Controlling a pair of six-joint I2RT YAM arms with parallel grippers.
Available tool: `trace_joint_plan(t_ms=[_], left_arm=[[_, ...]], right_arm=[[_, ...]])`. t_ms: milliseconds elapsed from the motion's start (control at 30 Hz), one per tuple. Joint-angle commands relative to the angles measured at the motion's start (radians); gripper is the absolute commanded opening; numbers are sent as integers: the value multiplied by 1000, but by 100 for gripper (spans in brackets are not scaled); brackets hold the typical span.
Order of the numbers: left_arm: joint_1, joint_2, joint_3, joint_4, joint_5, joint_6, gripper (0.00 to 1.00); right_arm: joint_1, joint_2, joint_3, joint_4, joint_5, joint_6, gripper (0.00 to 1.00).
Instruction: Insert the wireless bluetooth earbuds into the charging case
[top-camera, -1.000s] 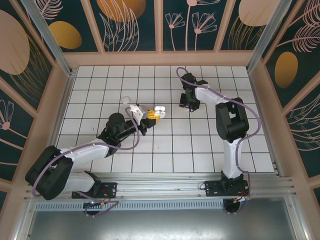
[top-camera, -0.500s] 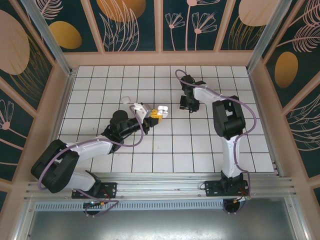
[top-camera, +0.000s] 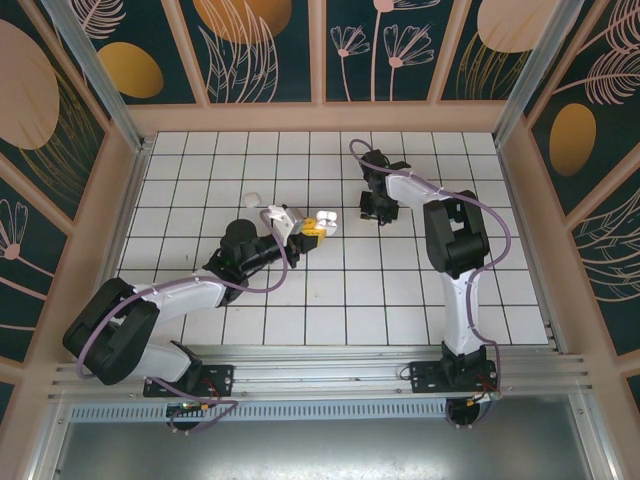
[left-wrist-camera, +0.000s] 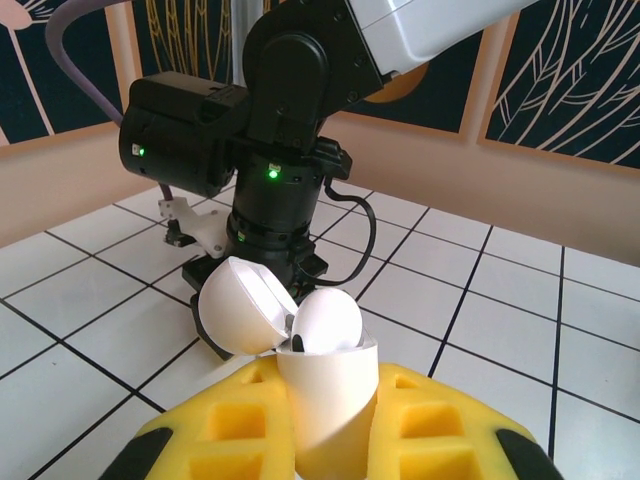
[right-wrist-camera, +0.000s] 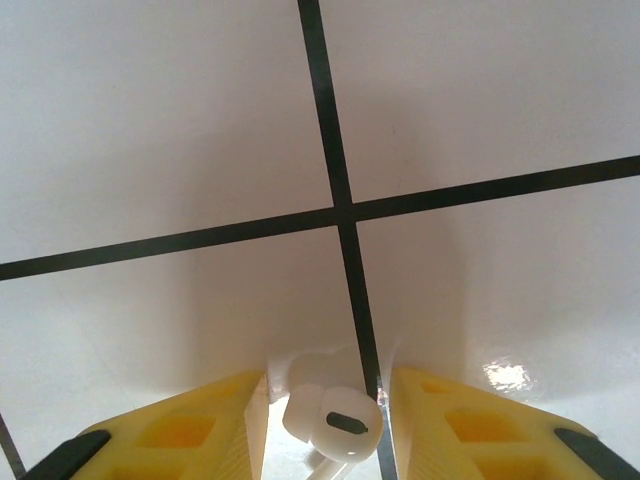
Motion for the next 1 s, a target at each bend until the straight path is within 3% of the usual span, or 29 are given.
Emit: trace_joint_plan(t_ms=[0, 967], left_arm=[[-4, 15, 36, 30, 26, -1, 0], [-5, -16, 45, 9, 26, -32, 0]], right_arm=[[-4, 23, 29, -43, 17, -25, 37], [35, -96, 11, -33, 106, -56, 28]])
